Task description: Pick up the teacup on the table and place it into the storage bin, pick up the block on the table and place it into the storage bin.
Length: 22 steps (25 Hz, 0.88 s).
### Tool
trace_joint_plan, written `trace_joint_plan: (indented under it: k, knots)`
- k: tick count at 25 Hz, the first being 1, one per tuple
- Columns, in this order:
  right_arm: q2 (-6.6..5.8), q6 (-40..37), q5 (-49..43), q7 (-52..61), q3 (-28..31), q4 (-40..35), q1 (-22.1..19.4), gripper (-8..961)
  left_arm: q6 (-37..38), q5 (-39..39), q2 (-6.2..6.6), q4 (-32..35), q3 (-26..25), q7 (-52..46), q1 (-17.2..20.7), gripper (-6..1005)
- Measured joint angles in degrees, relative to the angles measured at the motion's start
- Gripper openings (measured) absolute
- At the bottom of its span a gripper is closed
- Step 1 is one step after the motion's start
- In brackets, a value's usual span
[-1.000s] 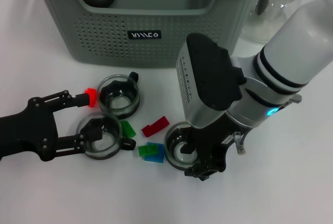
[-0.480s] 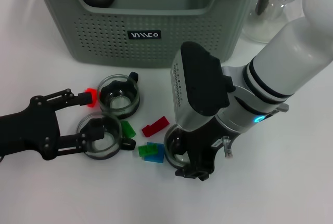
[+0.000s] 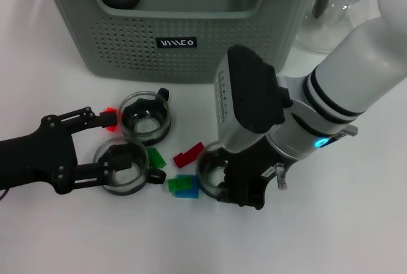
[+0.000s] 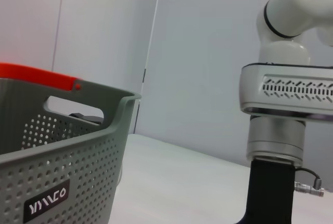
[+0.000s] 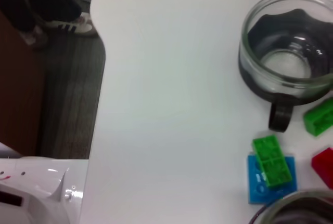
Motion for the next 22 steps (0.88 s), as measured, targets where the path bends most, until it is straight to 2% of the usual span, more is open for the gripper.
trace_joint_plan:
  k: [5,9,10,12,15,20,22]
  knots:
    - [-0.12,-3.9,0.0,0.2,4.3,-0.7,0.0,58,0.1,0.0,0.00,0.0,-0.1,0.0,-0.1,809]
    - [-0.11,-10.1,0.2,0.2,10.1,-2.2,0.3,57,0.0,0.0,0.00,0.0,-0.1,0.0,-0.3,808]
    - [-0.17,-15.1,1.7,0.2,15.1,-3.3,0.6,57,-0.1,0.0,0.00,0.0,-0.1,0.0,-0.4,808]
    - [-0.26,-18.3,3.1,0.1,18.8,-3.9,0.8,57,-0.2,0.0,-0.04,0.0,-0.1,0.0,-0.4,808]
    - [-0.40,-25.5,7.0,1.1,30.2,-7.9,1.1,57,-0.3,0.0,-0.06,-0.2,-0.1,0.0,-0.5,807]
    - [-0.33,-24.6,10.5,9.0,45.3,-20.8,-0.5,58,-0.4,0.0,-0.08,-0.6,-0.2,0.0,-0.7,808]
    - [-0.34,-23.7,12.0,9.6,47.0,-22.3,-0.5,58,-0.4,0.0,-0.09,-0.6,-0.3,0.0,-0.7,808]
